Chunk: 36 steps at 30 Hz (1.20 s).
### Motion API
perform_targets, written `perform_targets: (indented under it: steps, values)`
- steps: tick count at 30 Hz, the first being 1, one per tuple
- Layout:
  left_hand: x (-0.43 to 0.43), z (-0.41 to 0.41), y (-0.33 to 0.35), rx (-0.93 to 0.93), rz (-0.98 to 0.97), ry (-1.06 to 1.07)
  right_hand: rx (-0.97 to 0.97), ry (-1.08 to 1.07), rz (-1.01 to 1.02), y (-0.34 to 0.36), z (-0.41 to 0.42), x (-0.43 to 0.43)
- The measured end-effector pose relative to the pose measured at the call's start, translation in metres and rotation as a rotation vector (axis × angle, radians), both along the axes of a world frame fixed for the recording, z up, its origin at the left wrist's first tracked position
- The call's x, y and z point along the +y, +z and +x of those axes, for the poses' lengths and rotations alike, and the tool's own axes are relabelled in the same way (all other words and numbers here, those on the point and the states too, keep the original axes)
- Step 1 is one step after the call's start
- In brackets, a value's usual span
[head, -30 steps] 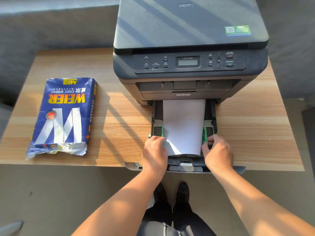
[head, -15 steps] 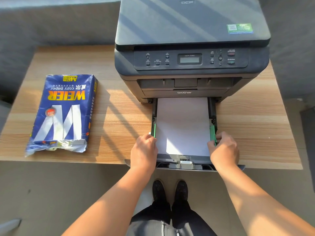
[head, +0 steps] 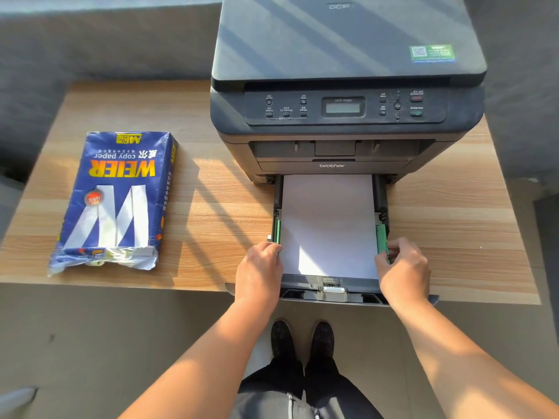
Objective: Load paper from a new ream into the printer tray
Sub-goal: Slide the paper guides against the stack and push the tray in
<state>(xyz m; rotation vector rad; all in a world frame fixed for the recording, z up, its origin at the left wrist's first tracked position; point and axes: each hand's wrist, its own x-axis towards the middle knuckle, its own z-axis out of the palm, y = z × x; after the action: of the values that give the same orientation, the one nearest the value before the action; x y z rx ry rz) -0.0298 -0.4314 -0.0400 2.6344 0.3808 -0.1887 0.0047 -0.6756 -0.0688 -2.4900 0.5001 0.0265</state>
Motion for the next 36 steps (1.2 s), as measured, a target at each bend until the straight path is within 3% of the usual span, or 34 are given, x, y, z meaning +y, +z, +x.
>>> perform_targets:
  steps: [11,27,29,32,36]
  values:
    - [-0.006,0.004,0.003,0.044,-0.04,0.1,0.016,0.01,-0.069,-0.005,0.003,-0.001]
    - [-0.004,0.001,0.008,0.066,-0.06,0.032,0.026,0.048,-0.078,-0.004,0.002,-0.002]
    - [0.001,-0.009,0.015,-0.019,-0.073,-0.006,0.019,0.063,-0.047,0.011,-0.003,-0.003]
    - [0.009,-0.046,0.03,-0.256,-0.008,-0.172,-0.208,0.228,-0.08,0.043,-0.04,-0.004]
    - [0.01,-0.105,0.028,-0.249,-0.001,-0.382,-0.218,0.607,-0.126,0.045,-0.106,-0.006]
